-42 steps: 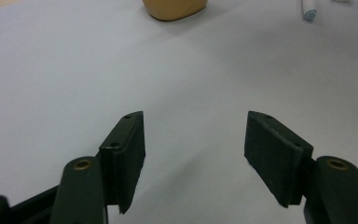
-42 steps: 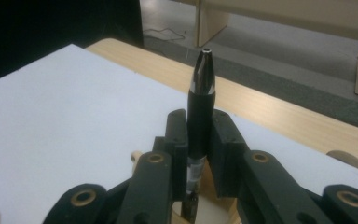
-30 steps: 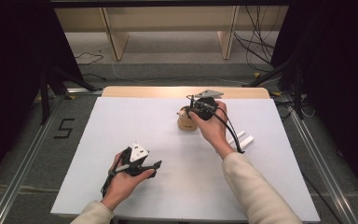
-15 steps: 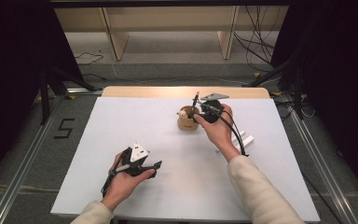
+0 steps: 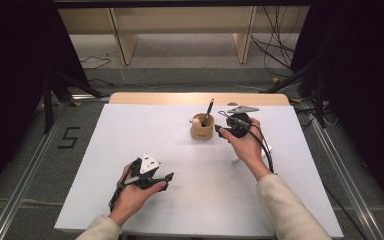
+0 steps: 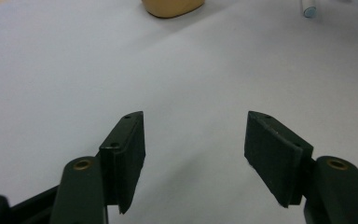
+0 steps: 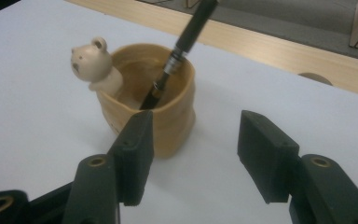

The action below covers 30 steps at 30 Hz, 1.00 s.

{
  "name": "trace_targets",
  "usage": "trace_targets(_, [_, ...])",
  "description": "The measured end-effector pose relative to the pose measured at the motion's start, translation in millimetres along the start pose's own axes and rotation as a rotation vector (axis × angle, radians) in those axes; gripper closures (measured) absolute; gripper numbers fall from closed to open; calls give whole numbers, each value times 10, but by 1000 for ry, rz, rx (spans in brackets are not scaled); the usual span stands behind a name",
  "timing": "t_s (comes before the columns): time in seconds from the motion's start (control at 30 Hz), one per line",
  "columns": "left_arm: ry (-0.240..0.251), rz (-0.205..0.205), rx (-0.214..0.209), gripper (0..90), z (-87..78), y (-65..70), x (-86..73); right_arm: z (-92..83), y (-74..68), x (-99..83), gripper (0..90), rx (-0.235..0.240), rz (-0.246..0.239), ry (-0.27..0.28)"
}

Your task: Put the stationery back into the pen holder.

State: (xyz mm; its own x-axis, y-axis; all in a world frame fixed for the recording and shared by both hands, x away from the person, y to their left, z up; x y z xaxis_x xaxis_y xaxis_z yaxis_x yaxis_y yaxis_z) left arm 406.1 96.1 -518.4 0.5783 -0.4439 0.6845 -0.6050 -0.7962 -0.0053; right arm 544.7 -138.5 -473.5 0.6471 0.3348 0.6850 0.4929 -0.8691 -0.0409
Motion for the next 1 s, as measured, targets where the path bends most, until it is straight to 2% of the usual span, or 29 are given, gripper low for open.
trace_targets(0.43, [-3,9,-6,380,11,35,-2,-246,394,-328,477,-52,59,-7])
trace_targets(0.53, [-3,7,-8,381,13,41,-1,-297,509,-390,540,-78,70,-6])
trace_targets(0.63, [-3,6,-8,380,10,43,-1,-346,629,-456,677,-104,74,-9])
trace_targets(0.7, [-3,6,-8,381,10,43,-1,-374,720,-519,778,-122,78,-31])
trace_targets(0.8, [-4,8,-8,380,16,46,-2,-413,849,-602,888,-136,94,-48])
trace_targets(1.0, [-6,9,-7,381,20,48,-2,-421,1080,-778,900,-167,115,-99])
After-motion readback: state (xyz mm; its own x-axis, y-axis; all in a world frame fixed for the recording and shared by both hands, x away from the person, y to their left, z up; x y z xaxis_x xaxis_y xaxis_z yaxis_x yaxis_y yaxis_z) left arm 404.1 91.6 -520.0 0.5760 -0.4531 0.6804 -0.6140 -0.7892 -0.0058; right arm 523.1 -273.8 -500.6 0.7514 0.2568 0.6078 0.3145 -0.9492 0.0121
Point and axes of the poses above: each handheld gripper's, and its own axes: z roughly forward along the jaws, x roughly out of its top, y roughly to its right, the point moved 8 cm from there along z, roughly forward along the jaws, and after that the axes turned 10 degrees about -y, right-handed, at the moved point
